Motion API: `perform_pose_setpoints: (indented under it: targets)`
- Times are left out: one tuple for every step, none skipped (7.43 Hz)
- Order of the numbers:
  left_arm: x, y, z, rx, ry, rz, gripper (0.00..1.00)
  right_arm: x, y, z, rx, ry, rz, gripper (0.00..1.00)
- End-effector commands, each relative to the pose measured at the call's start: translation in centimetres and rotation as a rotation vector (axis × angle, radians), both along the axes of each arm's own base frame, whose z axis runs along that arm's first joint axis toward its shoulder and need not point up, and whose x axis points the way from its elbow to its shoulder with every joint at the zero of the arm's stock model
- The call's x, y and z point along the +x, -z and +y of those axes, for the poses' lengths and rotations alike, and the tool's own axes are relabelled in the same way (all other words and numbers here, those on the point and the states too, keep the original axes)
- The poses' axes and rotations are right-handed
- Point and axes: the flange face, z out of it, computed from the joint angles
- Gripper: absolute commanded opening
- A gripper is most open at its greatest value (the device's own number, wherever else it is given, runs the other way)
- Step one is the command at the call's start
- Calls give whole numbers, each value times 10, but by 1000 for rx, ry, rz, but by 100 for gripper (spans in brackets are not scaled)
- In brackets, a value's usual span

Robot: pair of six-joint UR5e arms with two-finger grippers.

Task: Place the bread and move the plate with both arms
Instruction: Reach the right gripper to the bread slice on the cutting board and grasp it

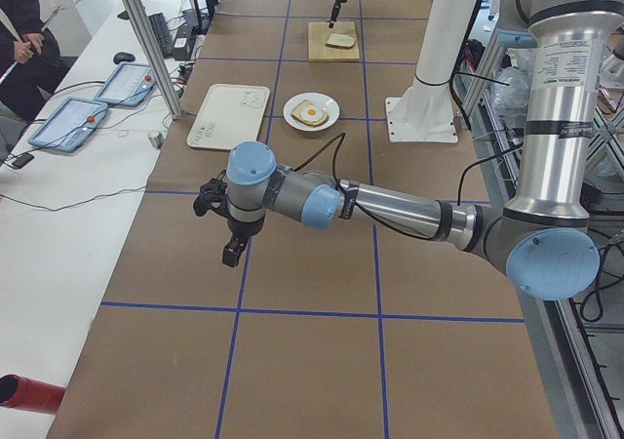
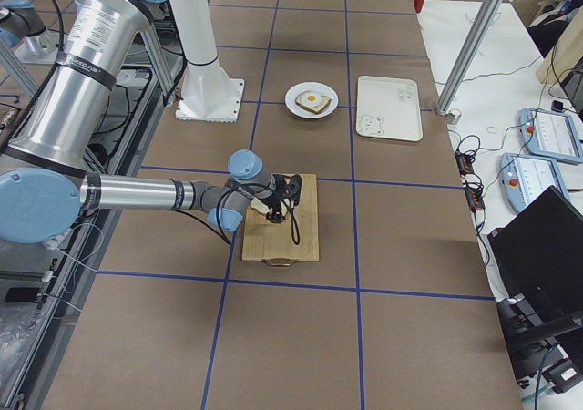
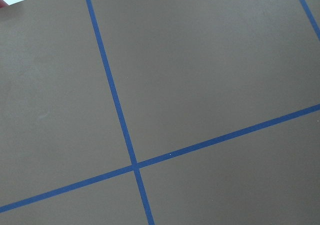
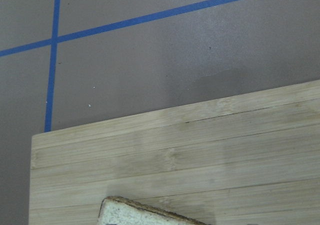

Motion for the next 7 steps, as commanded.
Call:
perform_pose_setpoints:
  targets:
    - [0, -2, 1, -3, 0, 0, 99, -16, -4, 7, 18, 1, 33, 70]
    - [0, -2, 2, -4, 0, 0, 99, -21, -8, 10, 22, 0, 56, 70]
    - [0, -2, 2, -4, 0, 0, 99, -27, -12, 11, 26, -5, 90, 70]
    - [0, -2, 2, -4, 0, 0, 99, -30, -14, 13, 25, -1, 104, 70]
    - [0, -2, 2, -4, 0, 0, 99, -30, -14, 13, 24, -1, 105, 64]
    - [0, -2, 1, -3, 0, 0, 99, -32, -13, 13, 25, 4, 104, 48]
    - [0, -2, 2, -4, 0, 0, 99, -34, -13, 14, 27, 8, 102, 32]
